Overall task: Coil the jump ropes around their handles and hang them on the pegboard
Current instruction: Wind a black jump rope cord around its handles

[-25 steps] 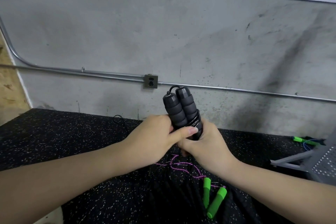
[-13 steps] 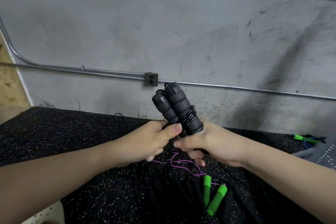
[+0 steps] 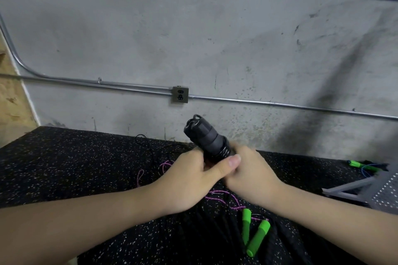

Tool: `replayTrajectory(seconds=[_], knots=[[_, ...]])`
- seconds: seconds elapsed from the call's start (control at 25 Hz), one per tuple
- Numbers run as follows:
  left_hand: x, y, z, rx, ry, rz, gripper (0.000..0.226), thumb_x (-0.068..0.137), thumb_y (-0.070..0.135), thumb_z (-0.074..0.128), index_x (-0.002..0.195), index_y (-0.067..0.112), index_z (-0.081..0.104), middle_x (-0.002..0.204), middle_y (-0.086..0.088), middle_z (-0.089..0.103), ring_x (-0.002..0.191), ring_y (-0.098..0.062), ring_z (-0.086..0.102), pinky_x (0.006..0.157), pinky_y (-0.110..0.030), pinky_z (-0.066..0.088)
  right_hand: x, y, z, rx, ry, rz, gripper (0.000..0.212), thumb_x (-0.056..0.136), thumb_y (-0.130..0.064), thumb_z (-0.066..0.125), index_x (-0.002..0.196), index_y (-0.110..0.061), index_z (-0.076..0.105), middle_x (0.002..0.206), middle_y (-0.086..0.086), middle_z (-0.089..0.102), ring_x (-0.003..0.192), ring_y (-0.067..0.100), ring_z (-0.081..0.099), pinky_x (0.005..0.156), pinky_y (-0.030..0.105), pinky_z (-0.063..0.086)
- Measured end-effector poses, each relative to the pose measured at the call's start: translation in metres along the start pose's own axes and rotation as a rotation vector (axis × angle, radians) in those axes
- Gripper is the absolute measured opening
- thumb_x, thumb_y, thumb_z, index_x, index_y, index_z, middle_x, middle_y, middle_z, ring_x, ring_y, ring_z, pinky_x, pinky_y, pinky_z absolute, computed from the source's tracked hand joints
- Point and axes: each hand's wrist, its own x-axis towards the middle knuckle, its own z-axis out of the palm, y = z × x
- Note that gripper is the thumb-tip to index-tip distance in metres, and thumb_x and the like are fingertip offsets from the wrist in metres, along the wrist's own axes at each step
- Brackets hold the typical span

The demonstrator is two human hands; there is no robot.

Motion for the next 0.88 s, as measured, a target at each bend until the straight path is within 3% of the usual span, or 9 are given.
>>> replayTrajectory(seconds=[0.08,0.2,0.28,0.36,0.44,0.52,0.6,0.72,0.88], knots=[[-0.004,-0.005,0.006,-0.107,0.03,-0.159,0.058,0.087,0.073,0.048,0.068,0.019,0.058,0.047,0.008,0.052,0.042,-0.004,0.049,0.047,-0.029,0.041,-0.005,-0.007,0.012,-0.238,-0.038,0.027,0.017,0.082,-0.035,0.053,0.093,-0.026,0.044,0.093,0.006,0.07,0.089,0.035,0.067,0.074,0.038,0.053],[-0.014,-0.019,0.006,-0.221,-0.047,-0.331,0.067,0.08,0.077,0.045,0.055,0.015,0.043,0.044,0.003,0.031,0.035,-0.01,0.028,0.04,-0.025,0.023,-0.007,-0.005,0.024,-0.188,-0.244,0.059,0.034,0.08,-0.047,0.065,0.099,-0.02,0.054,0.094,0.001,0.07,0.091,0.028,0.069,0.078,0.036,0.054],[-0.015,-0.024,-0.002,-0.269,-0.146,-0.264,0.082,0.091,0.074,0.046,0.076,-0.007,0.051,0.05,-0.003,0.03,0.037,-0.011,0.026,0.038,-0.021,0.022,-0.005,0.003,0.015,0.274,-0.466,0.135,0.037,0.078,-0.044,0.077,0.099,-0.016,0.065,0.09,0.001,0.07,0.085,0.022,0.067,0.081,0.04,0.055],[-0.014,-0.022,-0.011,-0.288,-0.22,-0.151,0.072,0.097,0.06,0.045,0.098,-0.011,0.051,0.052,0.0,0.029,0.039,-0.007,0.026,0.039,-0.017,0.023,-0.005,0.006,0.003,0.802,-0.75,0.244,0.019,0.087,-0.025,0.076,0.102,-0.013,0.073,0.1,0.012,0.07,0.092,0.029,0.068,0.086,0.039,0.056],[-0.014,-0.013,-0.018,-0.278,-0.275,-0.085,0.064,0.099,0.057,0.045,0.092,-0.007,0.048,0.052,0.005,0.03,0.041,-0.004,0.028,0.041,-0.015,0.026,-0.007,0.0,-0.006,0.987,-0.899,0.269,0.013,0.092,-0.01,0.067,0.099,-0.016,0.077,0.103,0.018,0.072,0.092,0.03,0.072,0.084,0.034,0.059],[-0.012,-0.006,-0.026,-0.209,-0.262,-0.061,0.063,0.101,0.061,0.046,0.081,0.002,0.051,0.05,0.012,0.036,0.041,-0.002,0.033,0.044,-0.014,0.03,-0.007,-0.006,-0.006,0.967,-0.843,0.249,0.02,0.092,-0.002,0.065,0.085,-0.016,0.079,0.093,0.017,0.074,0.081,0.025,0.074,0.072,0.031,0.06],[-0.005,-0.006,-0.036,-0.063,-0.193,-0.063,0.062,0.095,0.072,0.044,0.063,0.021,0.055,0.044,0.012,0.04,0.04,-0.002,0.037,0.048,-0.014,0.033,-0.004,-0.012,-0.005,0.932,-0.68,0.249,0.025,0.091,0.004,0.068,0.076,-0.015,0.076,0.081,0.015,0.071,0.067,0.023,0.071,0.061,0.029,0.059],[0.004,-0.014,-0.046,0.12,-0.114,-0.085,0.081,0.074,0.098,0.036,0.05,0.022,0.045,0.049,0.007,0.034,0.049,-0.01,0.034,0.059,-0.032,0.032,-0.001,-0.016,-0.003,0.895,-0.495,0.196,0.022,0.087,0.003,0.072,0.072,-0.013,0.068,0.069,0.009,0.064,0.056,0.019,0.06,0.052,0.027,0.052],[0.007,-0.012,-0.039,-0.002,-0.112,-0.062,0.055,0.092,0.071,0.046,0.052,0.037,0.063,0.045,0.009,0.041,0.044,-0.006,0.037,0.054,-0.031,0.034,0.002,-0.013,-0.004,0.773,-0.348,0.113,0.019,0.088,0.002,0.073,0.075,-0.009,0.062,0.058,0.005,0.057,0.05,0.015,0.053,0.05,0.025,0.046]])
